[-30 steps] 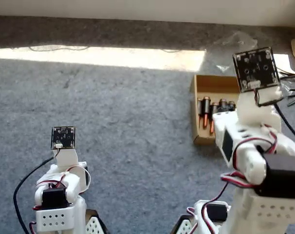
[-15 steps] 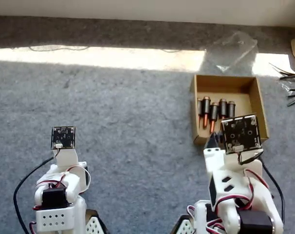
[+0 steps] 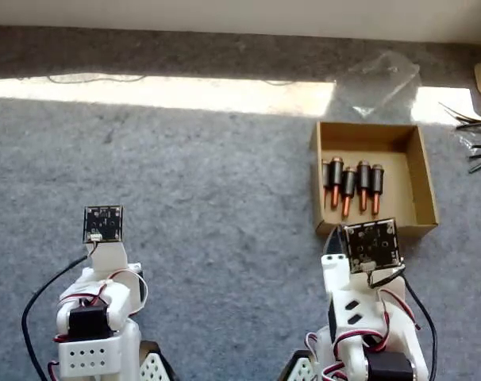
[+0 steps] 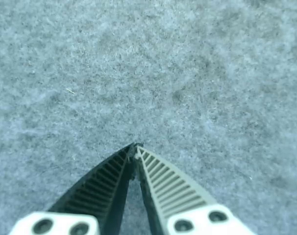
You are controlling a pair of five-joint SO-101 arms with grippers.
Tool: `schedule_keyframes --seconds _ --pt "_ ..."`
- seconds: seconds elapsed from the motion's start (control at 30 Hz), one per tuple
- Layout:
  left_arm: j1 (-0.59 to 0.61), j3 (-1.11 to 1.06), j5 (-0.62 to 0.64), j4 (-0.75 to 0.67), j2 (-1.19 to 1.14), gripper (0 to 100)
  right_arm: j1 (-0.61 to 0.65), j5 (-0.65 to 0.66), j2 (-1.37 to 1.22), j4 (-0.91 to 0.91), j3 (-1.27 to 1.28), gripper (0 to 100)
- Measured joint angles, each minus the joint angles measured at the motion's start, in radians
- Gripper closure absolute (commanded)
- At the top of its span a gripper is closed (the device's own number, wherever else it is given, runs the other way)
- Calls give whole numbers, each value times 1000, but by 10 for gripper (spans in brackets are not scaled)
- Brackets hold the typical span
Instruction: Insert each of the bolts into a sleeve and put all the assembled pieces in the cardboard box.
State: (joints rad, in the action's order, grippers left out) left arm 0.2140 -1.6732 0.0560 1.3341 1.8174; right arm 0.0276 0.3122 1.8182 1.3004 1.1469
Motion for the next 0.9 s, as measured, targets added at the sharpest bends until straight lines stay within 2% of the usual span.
schedule_keyframes --seconds 0.23,0.43,0.57,0.8,0.9 --pt "0 0 0 0 0 994 29 0 8 -20 55 993" --pt "0 0 0 0 0 994 120 0 8 -75 261 993" --pt "0 0 0 0 0 994 123 -9 8 -100 379 993" --pt "0 0 0 0 0 994 124 -264 8 -101 474 988" --pt "0 0 0 0 0 994 123 -324 8 -101 516 988"
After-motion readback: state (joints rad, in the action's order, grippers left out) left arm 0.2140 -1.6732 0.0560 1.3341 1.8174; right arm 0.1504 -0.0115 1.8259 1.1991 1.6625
